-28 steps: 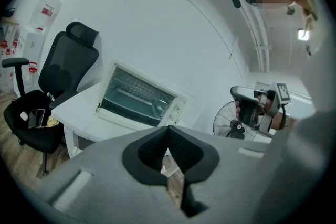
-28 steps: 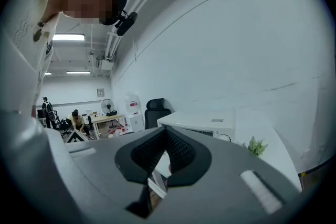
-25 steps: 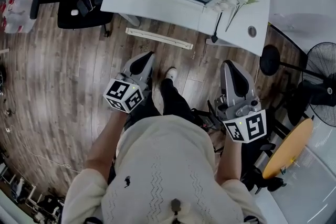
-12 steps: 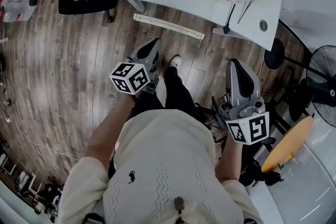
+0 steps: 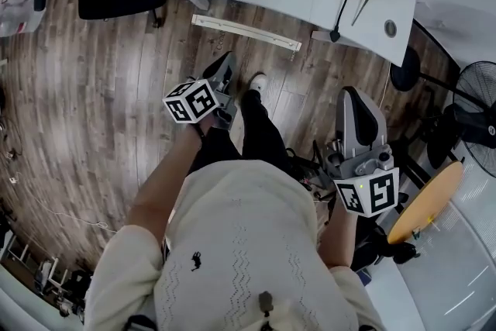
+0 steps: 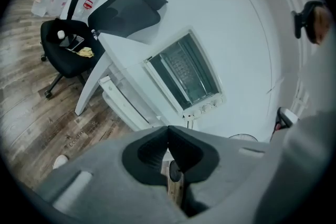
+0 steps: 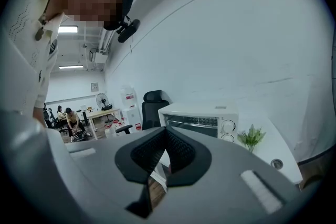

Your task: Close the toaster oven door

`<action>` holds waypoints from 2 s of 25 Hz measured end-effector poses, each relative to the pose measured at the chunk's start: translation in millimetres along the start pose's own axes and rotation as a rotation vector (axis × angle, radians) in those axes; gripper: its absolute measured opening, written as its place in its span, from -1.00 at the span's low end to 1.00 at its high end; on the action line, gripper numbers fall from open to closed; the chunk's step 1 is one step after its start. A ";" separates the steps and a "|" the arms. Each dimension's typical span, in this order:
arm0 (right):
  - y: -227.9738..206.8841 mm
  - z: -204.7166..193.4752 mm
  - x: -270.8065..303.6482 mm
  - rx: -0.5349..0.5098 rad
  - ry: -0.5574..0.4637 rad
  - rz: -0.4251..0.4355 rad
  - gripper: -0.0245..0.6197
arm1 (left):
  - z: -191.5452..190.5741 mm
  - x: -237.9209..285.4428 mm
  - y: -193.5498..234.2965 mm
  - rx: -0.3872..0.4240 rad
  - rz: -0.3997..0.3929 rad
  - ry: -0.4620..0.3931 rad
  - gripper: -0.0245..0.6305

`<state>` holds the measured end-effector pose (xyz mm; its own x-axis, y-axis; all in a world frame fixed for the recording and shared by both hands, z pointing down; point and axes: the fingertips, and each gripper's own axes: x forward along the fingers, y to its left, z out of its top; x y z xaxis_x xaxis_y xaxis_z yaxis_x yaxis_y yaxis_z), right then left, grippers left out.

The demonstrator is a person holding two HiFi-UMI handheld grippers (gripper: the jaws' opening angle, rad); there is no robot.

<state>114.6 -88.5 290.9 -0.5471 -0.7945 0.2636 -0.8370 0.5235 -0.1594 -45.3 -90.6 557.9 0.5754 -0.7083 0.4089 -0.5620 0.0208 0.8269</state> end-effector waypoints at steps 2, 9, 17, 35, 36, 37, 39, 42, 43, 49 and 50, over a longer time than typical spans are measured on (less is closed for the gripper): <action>-1.1 -3.2 -0.5 0.006 0.004 -0.006 -0.90 | -4.8 2.2 6.5 -0.033 0.006 -0.001 -0.91; -2.2 -15.4 -0.5 0.025 0.028 -0.005 -0.90 | -18.2 14.7 35.4 -0.219 0.032 -0.031 -0.91; -6.2 -35.3 0.2 0.038 0.080 -0.011 -0.90 | -31.1 39.6 61.2 -0.377 0.011 -0.072 -0.91; -12.9 -85.5 -1.8 0.073 0.168 -0.006 -0.90 | -27.4 87.8 79.4 -0.531 -0.149 -0.208 -0.66; -12.8 -87.2 -2.5 0.074 0.171 -0.006 -0.90 | -27.3 88.3 80.3 -0.522 -0.150 -0.208 -0.66; -12.6 -88.7 -3.2 0.073 0.174 -0.007 -0.90 | -28.2 87.7 83.0 -0.512 -0.144 -0.206 -0.65; -12.2 -91.1 -4.4 0.068 0.181 -0.008 -0.90 | -29.1 86.3 87.0 -0.505 -0.142 -0.208 -0.64; -13.5 -94.0 -6.3 0.062 0.188 -0.014 -0.90 | -26.6 87.8 83.6 -0.517 -0.176 -0.222 -0.65; -14.1 -94.6 -7.1 0.062 0.189 -0.016 -0.90 | -25.9 88.3 81.8 -0.523 -0.187 -0.226 -0.65; -11.8 -96.2 -8.0 0.052 0.196 -0.020 -0.90 | -27.2 85.9 84.2 -0.487 -0.179 -0.221 -0.66; -11.1 -96.4 -7.5 0.051 0.196 -0.019 -0.90 | -26.6 85.7 81.8 -0.495 -0.191 -0.221 -0.66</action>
<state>129.1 -58.7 382.4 -0.5231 -0.7261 0.4462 -0.8491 0.4890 -0.1997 -26.2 -130.8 670.9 0.4716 -0.8615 0.1884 -0.0846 0.1685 0.9821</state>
